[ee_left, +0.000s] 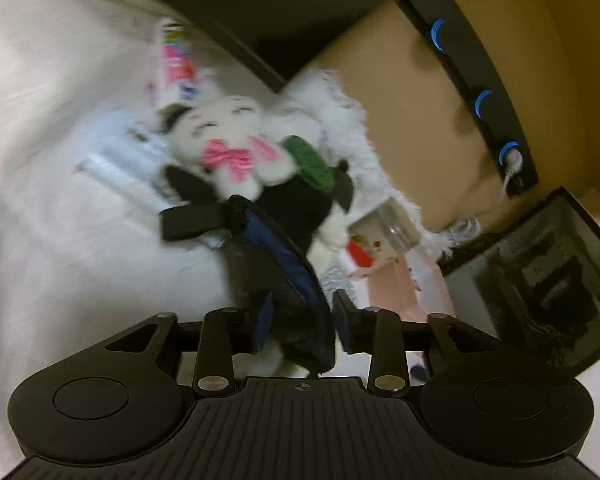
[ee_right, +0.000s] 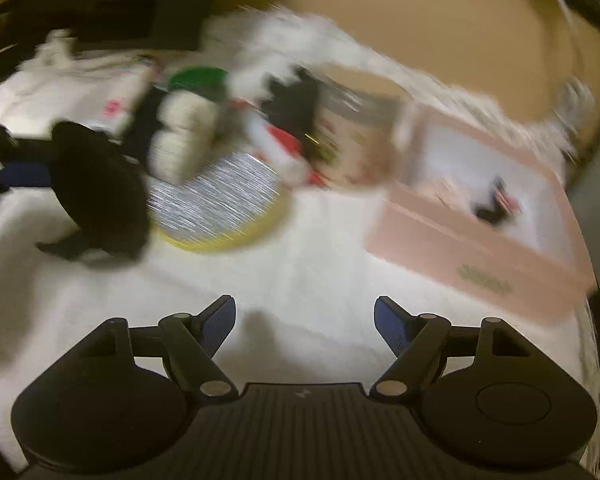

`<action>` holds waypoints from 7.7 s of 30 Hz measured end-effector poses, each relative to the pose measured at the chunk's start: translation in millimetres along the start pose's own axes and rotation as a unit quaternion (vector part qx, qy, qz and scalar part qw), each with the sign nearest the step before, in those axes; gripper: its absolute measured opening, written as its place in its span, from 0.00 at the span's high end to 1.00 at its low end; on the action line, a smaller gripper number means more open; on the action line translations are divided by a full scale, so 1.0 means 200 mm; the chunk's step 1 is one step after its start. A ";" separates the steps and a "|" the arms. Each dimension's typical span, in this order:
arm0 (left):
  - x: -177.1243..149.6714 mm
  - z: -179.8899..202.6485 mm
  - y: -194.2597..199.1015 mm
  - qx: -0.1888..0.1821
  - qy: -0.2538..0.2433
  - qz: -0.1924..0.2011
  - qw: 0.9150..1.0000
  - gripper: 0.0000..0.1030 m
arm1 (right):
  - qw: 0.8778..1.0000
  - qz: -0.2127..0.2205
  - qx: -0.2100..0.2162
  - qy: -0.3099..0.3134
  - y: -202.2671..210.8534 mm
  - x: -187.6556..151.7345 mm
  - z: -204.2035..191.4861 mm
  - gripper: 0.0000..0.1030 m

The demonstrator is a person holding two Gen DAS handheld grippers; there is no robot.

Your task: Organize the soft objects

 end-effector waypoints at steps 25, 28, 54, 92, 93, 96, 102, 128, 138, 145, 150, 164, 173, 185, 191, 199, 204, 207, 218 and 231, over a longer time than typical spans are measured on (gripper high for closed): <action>-0.02 0.04 -0.41 0.139 -0.058 -0.044 0.988 0.46 | 0.993 0.009 -0.040 -0.111 -0.05 -0.18 0.20 0.00; -0.02 0.01 -0.40 0.164 -0.065 -0.042 0.983 0.69 | 0.993 0.007 -0.035 -0.110 -0.05 -0.19 0.20 0.00; 0.24 -0.19 0.37 0.172 -0.015 0.059 0.983 0.75 | 0.986 0.104 0.095 0.088 0.02 0.50 -0.33 0.03; 0.25 -0.50 0.65 0.184 0.006 0.036 0.982 0.75 | 0.987 0.003 0.139 0.078 -0.49 0.67 -0.86 0.19; 0.25 -0.51 0.65 0.187 0.005 0.036 0.982 0.75 | 0.987 -0.001 0.147 0.064 -0.51 0.67 -0.86 0.18; 0.24 -0.56 0.69 0.197 0.016 0.035 0.980 0.75 | 0.987 -0.007 0.158 0.036 -0.54 0.68 -0.84 0.17; 0.27 -0.59 0.66 0.187 0.029 0.033 0.981 0.75 | 0.980 -0.052 0.190 -0.042 -0.60 0.63 -0.75 0.11; 0.92 0.16 0.20 0.082 -0.128 0.059 0.987 0.75 | 0.971 0.134 0.179 -0.084 0.22 1.33 -0.09 0.62; 0.60 1.00 -0.55 -0.087 -0.183 -0.053 0.978 0.74 | 0.975 0.164 0.017 -0.149 0.50 1.13 0.79 0.62; 0.13 1.37 -1.18 -0.154 -0.201 -0.162 0.954 0.73 | 0.965 0.153 -0.040 -0.208 0.54 0.86 1.16 0.62; -0.13 1.26 -1.54 -0.036 -0.290 -0.217 0.931 0.71 | 0.967 0.121 -0.064 -0.214 0.44 0.69 1.23 0.62; 0.17 0.72 -0.60 0.008 -0.165 -0.041 0.985 0.71 | 0.973 0.025 0.012 -0.229 -0.38 0.60 1.12 0.61; 0.08 -0.12 0.03 0.225 -0.027 -0.006 0.974 0.71 | 0.986 -0.053 -0.016 -0.156 -0.57 0.40 0.96 0.52; 0.20 -0.29 0.03 0.206 0.046 0.017 0.977 0.71 | 0.990 0.009 -0.053 -0.127 -0.15 0.46 0.84 0.31; 0.24 -0.40 0.01 0.209 0.112 0.047 0.970 0.71 | 0.996 0.040 -0.006 -0.083 0.00 0.48 0.49 0.28; 0.29 -0.44 0.07 0.198 0.096 0.045 0.974 0.71 | 0.984 0.033 0.152 0.082 -0.04 0.46 -0.31 0.26; 0.26 -0.45 0.20 0.186 0.054 0.023 0.981 0.71 | 0.968 0.026 0.219 0.122 -0.19 0.58 -0.68 0.26; 0.24 -0.45 0.26 0.174 0.030 0.011 0.984 0.71 | 0.963 0.028 0.227 0.143 -0.28 0.70 -0.83 0.26; 0.13 -0.42 0.45 0.151 -0.006 -0.004 0.989 0.71 | 0.986 -0.024 0.153 0.067 -0.95 1.23 -1.08 0.20; 0.19 -0.52 0.37 0.149 0.029 -0.001 0.988 0.71 | 0.971 -0.066 0.183 0.139 -0.74 0.89 -1.05 0.55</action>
Point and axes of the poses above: each gripper's, at about its wrist camera, not at the fingertips, and y roughly against the way its jaws point, z to its right, x to its top, the point moved 7 cm from there along -y, roughly the way its jaws point, and after that the axes turned 6 degrees about z, right-handed, at the moved point
